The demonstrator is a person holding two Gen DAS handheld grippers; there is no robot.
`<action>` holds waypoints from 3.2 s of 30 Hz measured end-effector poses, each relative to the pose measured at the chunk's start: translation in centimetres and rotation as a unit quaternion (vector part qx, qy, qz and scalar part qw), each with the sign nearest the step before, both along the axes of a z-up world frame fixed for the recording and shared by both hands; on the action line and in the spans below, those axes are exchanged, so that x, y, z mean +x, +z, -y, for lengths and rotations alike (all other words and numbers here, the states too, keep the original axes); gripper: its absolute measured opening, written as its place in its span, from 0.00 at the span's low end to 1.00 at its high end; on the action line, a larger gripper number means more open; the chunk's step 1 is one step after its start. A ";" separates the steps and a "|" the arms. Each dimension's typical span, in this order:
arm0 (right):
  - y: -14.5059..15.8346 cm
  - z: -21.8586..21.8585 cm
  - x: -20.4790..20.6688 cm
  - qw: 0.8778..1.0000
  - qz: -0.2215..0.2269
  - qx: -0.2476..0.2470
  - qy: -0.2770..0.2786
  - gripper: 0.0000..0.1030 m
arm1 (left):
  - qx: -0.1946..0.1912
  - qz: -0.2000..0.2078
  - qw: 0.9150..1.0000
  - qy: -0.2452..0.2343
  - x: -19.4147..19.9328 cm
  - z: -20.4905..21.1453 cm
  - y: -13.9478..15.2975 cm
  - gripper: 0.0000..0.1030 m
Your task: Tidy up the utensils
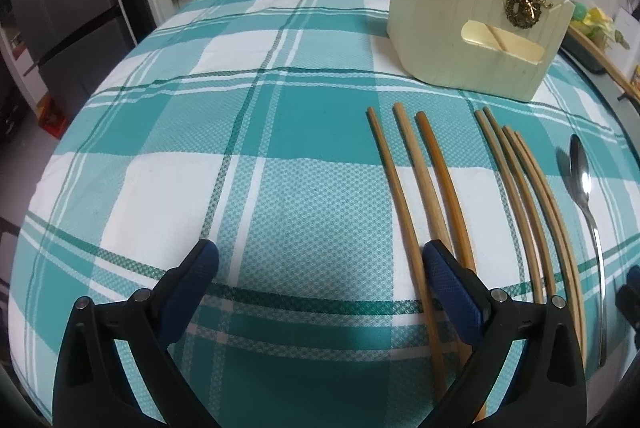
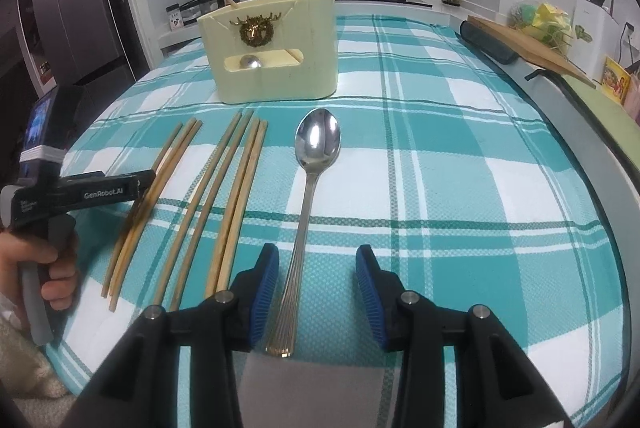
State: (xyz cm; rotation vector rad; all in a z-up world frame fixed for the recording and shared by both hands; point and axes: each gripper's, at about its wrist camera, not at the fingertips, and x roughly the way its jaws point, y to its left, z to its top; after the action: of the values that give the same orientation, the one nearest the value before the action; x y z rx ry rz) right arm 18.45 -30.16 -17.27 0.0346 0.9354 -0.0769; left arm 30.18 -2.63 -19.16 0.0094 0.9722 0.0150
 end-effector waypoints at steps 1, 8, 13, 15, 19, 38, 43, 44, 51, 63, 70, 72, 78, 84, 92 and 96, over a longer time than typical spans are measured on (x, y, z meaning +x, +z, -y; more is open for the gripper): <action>-0.4 0.0 0.8 1.000 -0.008 0.005 0.000 0.40 | -0.001 0.000 1.000 0.001 -0.1 0.0 0.0 0.97; -2.4 -1.8 4.6 0.998 -0.033 -0.039 0.029 0.14 | 0.014 0.018 0.998 -0.051 -2.0 1.4 0.8 0.47; -2.2 -0.6 3.9 0.999 -0.032 -0.038 -0.004 0.07 | 0.038 0.024 0.996 -0.082 -3.4 2.1 1.0 0.07; -2.1 0.0 3.1 0.999 -0.034 -0.034 -0.012 0.06 | 0.035 0.022 0.996 -0.085 -4.0 1.7 1.0 0.06; -1.7 0.9 0.8 0.998 -0.041 -0.041 -0.027 0.06 | 0.017 0.013 0.996 -0.083 -5.2 -0.1 1.0 0.05; -1.7 1.0 -1.3 0.995 -0.033 -0.079 -0.042 0.18 | 0.005 0.016 0.999 -0.044 -5.9 -2.1 0.4 0.80; -1.7 1.0 -1.2 0.996 -0.031 -0.078 -0.042 0.18 | 0.001 0.017 0.999 -0.042 -5.9 -2.4 0.3 0.82; -1.7 1.0 -1.2 0.996 -0.031 -0.079 -0.042 0.18 | 0.001 0.017 0.999 -0.042 -6.0 -2.4 0.3 0.82; -1.7 0.8 -1.2 0.995 -0.031 -0.083 -0.041 0.18 | 0.000 0.016 0.999 -0.042 -6.0 -2.4 0.3 0.82; -0.9 1.8 -1.4 0.999 -0.023 -0.025 -0.039 0.46 | -0.057 0.007 0.997 -0.052 -5.6 -4.7 1.7 0.82; 0.7 2.8 -0.4 0.999 -0.023 -0.011 -0.020 0.46 | -0.037 -0.019 0.993 -0.107 -2.6 -4.6 2.6 0.82; 0.7 3.1 0.4 0.999 -0.030 -0.010 -0.016 0.47 | -0.008 -0.027 0.993 -0.116 -1.4 -4.1 2.0 0.82; -1.4 2.5 4.0 0.997 -0.068 -0.033 0.009 0.49 | 0.004 -0.050 0.991 -0.122 1.8 -3.4 0.5 0.81; -2.5 2.0 7.5 0.997 -0.063 -0.044 0.007 0.53 | -0.001 -0.052 0.990 -0.130 3.3 -2.6 0.8 0.41; -0.8 2.6 7.8 1.000 -0.027 -0.010 0.007 0.40 | -0.025 -0.024 0.992 -0.122 2.0 -2.8 2.3 0.04; 2.8 2.3 5.9 1.000 0.024 0.003 0.017 0.40 | -0.055 0.028 0.993 -0.105 0.0 -4.1 5.9 0.04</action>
State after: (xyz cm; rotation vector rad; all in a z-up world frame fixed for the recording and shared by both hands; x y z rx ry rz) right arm 24.34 -32.49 -14.47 0.0268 0.8888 -0.0417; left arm 30.19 1.43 -13.24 0.0102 0.9107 -0.2318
